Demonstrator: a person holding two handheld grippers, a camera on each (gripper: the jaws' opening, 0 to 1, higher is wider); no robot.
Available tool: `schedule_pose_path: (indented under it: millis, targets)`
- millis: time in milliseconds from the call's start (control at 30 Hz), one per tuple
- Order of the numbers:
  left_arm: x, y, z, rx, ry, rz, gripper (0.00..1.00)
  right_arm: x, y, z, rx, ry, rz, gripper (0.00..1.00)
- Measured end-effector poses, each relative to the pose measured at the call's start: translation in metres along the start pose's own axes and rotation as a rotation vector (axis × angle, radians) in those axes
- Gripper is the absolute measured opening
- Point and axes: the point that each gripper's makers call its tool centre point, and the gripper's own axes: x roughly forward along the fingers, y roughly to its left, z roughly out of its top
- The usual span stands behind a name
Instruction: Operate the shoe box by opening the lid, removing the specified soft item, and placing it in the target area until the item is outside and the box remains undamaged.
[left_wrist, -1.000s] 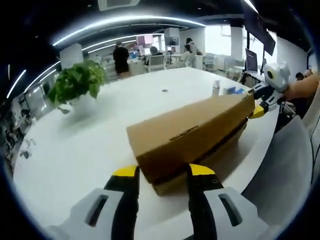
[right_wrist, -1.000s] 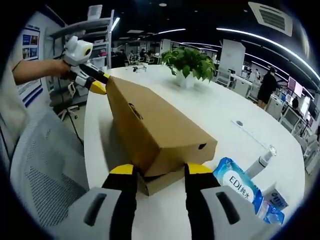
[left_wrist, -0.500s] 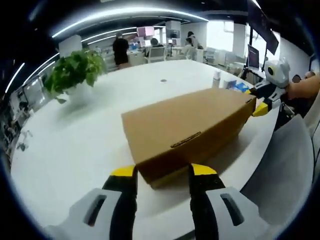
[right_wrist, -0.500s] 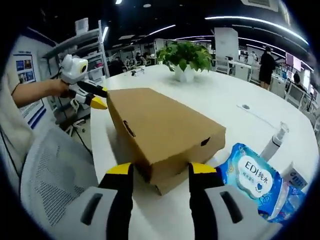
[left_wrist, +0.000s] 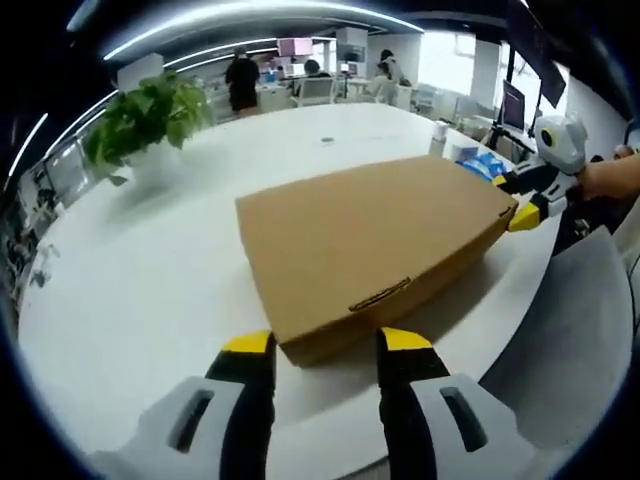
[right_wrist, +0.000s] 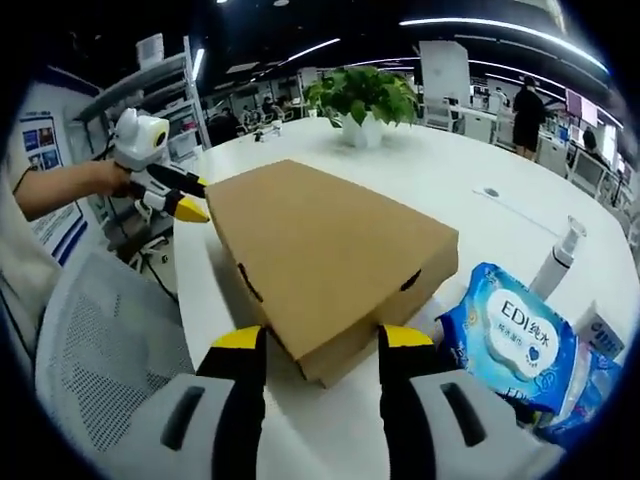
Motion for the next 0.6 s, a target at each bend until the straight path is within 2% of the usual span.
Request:
schedule_pose_path:
  millis: [133, 600]
  targets:
    - [0.0015, 0.0034, -0.0011, -0.022, 0.009, 0.012, 0.36, 0.001, -0.0004, -0.0018, -0.018, 0.014, -0.005, 0.42]
    - [0.0079, 0.0035, -0.0058, -0.02, 0.055, 0.026, 0.36, 0.0054, -0.0026, -0.0061, -0.052, 0.031, -0.024, 0.41]
